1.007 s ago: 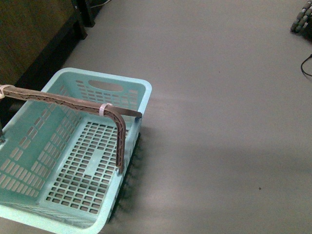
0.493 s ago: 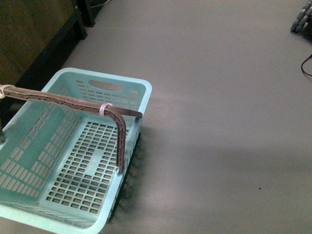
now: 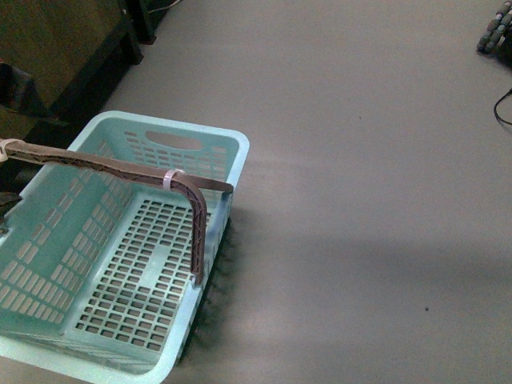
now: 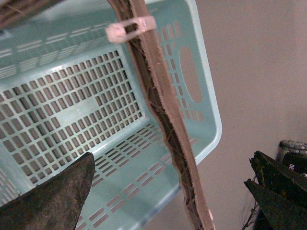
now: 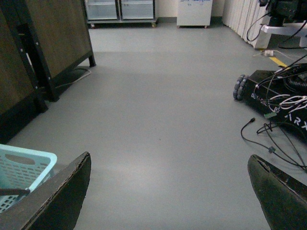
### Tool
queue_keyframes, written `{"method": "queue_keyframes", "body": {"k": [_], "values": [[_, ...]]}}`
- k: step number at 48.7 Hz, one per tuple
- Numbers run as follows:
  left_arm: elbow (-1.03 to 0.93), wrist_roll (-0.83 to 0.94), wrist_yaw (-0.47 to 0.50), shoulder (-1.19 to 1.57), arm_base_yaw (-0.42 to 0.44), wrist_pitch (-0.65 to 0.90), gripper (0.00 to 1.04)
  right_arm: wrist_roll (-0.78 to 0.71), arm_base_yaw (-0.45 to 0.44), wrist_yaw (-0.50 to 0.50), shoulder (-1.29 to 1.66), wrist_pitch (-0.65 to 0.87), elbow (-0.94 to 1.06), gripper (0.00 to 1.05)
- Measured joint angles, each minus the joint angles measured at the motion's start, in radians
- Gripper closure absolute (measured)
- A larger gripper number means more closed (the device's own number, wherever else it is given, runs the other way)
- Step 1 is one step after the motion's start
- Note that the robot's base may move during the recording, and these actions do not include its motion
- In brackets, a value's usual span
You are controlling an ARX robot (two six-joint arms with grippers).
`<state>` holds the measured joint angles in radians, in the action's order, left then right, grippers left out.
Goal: Pick lemon and mango into basket
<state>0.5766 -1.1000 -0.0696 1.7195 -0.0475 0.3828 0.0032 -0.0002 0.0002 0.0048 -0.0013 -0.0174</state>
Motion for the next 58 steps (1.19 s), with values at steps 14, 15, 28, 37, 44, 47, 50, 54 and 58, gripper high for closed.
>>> {"method": "queue_keyframes", "body": {"k": [14,15,28,37,44,47,50,54,58], "values": [[0.153,-0.121,0.072,0.254,-0.079,0.074,0.07,0.0,0.0,0.0,0.0,0.0,0.0,0.09],[0.161,-0.13,0.075,0.267,-0.084,0.079,0.07,0.0,0.0,0.0,0.0,0.0,0.0,0.09],[0.265,-0.204,0.126,0.378,-0.135,0.081,0.33,0.0,0.0,0.0,0.0,0.0,0.0,0.09],[0.281,-0.234,0.141,0.401,-0.154,0.066,0.69,0.0,0.0,0.0,0.0,0.0,0.0,0.09],[0.264,-0.287,0.144,0.373,-0.162,0.04,0.95,0.0,0.0,0.0,0.0,0.0,0.0,0.09],[0.246,-0.267,0.14,0.338,-0.162,0.025,0.98,0.0,0.0,0.0,0.0,0.0,0.0,0.09],[0.227,-0.277,0.148,0.293,-0.161,0.011,0.98,0.0,0.0,0.0,0.0,0.0,0.0,0.09],[0.185,-0.286,0.145,0.196,-0.152,-0.027,0.99,0.0,0.0,0.0,0.0,0.0,0.0,0.09],[0.142,-0.302,0.14,0.067,-0.142,-0.08,0.99,0.0,0.0,0.0,0.0,0.0,0.0,0.09]]}}
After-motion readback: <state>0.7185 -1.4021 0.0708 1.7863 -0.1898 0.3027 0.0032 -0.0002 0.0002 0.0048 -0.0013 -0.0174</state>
